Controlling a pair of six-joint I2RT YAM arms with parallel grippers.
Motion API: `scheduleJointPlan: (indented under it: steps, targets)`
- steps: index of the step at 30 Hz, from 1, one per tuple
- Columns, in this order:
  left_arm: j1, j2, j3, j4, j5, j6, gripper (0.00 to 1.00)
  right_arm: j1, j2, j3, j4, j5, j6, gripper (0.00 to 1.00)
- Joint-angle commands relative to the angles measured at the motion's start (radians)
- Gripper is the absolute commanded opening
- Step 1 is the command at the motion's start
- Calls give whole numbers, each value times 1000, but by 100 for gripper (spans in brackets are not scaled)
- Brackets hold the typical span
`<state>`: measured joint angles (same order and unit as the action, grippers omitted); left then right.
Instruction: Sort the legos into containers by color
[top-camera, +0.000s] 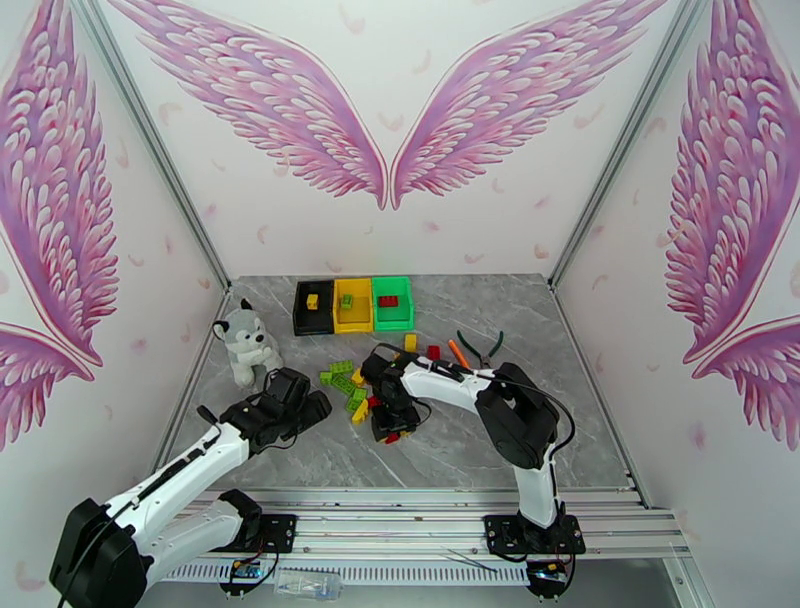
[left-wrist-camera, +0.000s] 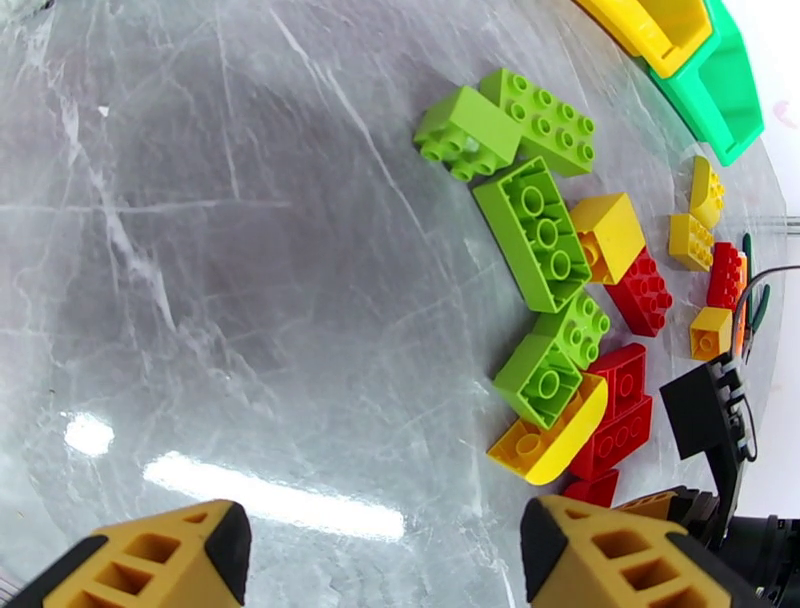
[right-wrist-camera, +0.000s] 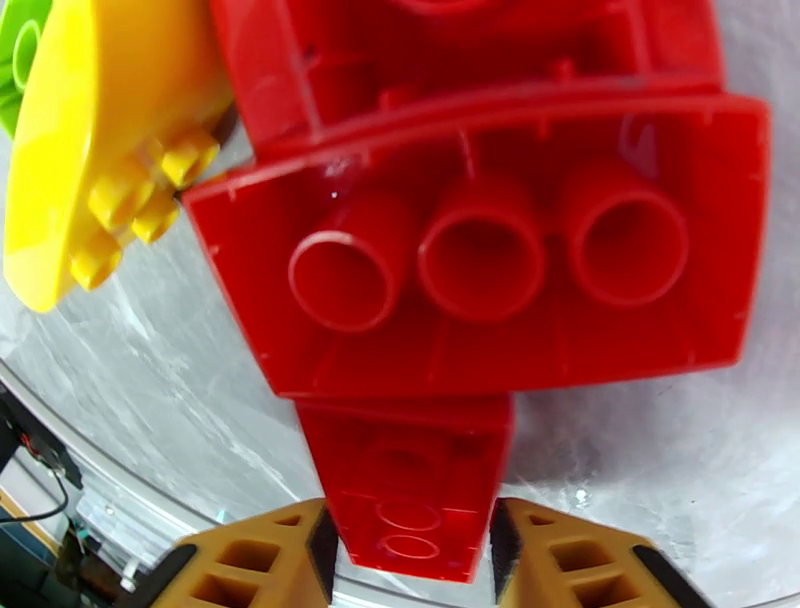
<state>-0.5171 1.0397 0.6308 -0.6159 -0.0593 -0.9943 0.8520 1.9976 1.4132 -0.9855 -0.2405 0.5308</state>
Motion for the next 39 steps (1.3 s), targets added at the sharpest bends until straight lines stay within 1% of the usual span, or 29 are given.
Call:
scheduleJointPlan:
  steps: [1,5,8,12,15,17,21,26,29,31,34,37,39]
  targets:
    - [9,22,12,7,23,16,76,1,-14,23,-25,42,7,39]
    - [23,101,60,71,80,29,76,-25,-58,12,-43,46,2,36]
    - [41,181,119,140,152,47,77,-67,-108,6,-60,42,-12,35]
    - [55,318,258,203,243,82,77,-144,-155,40,-64,14,-32,35]
    - [65,427,369,245,290,84,77,-208,-132,116,-56,-27,-37,35]
    - [77,498,426,299,327,62,77,-251,-87,187,-48,-57,-23,35]
    - [102,660,565,391,398,1,75,-331,42,393,-28,-137,28,35]
    - [128,822,811,364,419,-22,74,-421,237,713,-21,-220,122,35]
    - [148,866,891,359,411,-49,73,-471,350,885,-3,-272,194,38]
    - [158,877,920,355,406,-55,73,-495,412,974,32,-305,242,42]
    - [169,885,942,336,408,-47,73,-522,490,1062,103,-358,314,54]
    - [172,880,938,322,414,-33,73,-535,543,1101,147,-411,355,61]
    - [171,864,921,316,408,-28,73,-535,544,1101,152,-418,342,64]
